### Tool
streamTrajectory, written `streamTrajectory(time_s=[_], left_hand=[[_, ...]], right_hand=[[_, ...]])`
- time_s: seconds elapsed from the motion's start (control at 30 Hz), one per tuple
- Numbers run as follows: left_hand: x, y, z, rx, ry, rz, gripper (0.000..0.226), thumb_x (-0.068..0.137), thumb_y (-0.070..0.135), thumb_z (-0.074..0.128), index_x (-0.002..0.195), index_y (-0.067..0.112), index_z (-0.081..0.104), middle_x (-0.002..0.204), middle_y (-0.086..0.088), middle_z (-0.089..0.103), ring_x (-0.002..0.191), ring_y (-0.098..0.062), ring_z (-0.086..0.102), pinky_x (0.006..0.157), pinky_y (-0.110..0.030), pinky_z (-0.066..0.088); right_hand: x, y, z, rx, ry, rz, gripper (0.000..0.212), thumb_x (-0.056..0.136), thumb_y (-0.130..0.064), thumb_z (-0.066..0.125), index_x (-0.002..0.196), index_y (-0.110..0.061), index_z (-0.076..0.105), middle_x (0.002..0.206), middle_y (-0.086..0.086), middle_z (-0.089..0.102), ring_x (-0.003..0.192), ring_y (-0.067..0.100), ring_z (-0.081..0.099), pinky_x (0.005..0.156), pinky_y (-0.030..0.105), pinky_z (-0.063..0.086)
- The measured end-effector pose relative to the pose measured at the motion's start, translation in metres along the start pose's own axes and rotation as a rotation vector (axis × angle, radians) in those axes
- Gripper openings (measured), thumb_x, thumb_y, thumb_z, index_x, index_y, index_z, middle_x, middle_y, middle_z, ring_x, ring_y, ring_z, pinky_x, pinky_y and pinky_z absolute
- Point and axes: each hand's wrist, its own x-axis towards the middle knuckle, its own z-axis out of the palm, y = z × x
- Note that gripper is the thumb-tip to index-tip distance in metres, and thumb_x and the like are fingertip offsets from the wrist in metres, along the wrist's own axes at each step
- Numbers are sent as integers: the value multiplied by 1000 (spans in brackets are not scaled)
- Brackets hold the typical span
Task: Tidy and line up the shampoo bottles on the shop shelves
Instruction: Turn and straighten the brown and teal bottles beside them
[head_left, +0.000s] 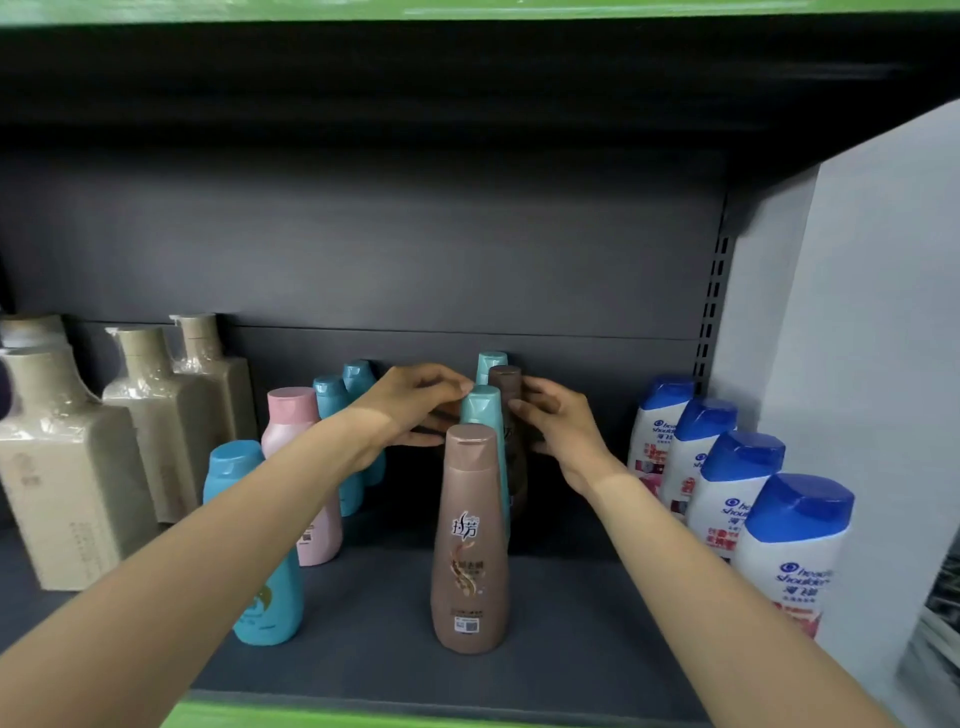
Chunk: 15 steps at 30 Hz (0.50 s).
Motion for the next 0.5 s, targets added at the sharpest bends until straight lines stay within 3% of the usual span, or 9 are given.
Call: streamTrajectory(time_s=[0.1, 0.27, 0.4, 0.5], left_hand=[[-1, 1, 0, 5, 1, -9, 11, 92, 28, 57, 95, 22, 66, 92, -1, 70, 85, -15, 66, 74, -26, 52], [-1, 3, 0, 21, 3, -16, 13, 92, 28, 57, 97, 21, 66, 97, -3, 70, 89, -17, 66, 74, -26, 52], [-1, 3, -1, 37, 5, -17, 14, 92, 28, 56, 100, 20, 65, 98, -3, 70, 90, -16, 67, 71, -24, 51], [0, 3, -3, 80, -14, -3, 17, 92, 30, 56, 102, 20, 65, 99, -3, 71, 92, -17, 68, 78, -27, 52]], right_hand=[[3, 2, 6, 6, 5, -2, 29, 90, -5, 58, 116, -17, 60, 97, -3, 68, 87, 8, 65, 68, 24, 54], [9, 6, 16, 6, 9, -5, 24, 90, -8, 59, 101, -29, 62, 104, 1, 69, 97, 17, 65, 79, 38, 55], [9, 5, 15, 3, 3, 0, 24, 90, -9, 59, 107, -27, 62, 107, 2, 68, 99, 16, 64, 80, 37, 55], [10, 4, 12, 10, -18, 26, 22, 90, -14, 60, 108, -27, 61, 106, 1, 67, 101, 18, 63, 84, 41, 54]])
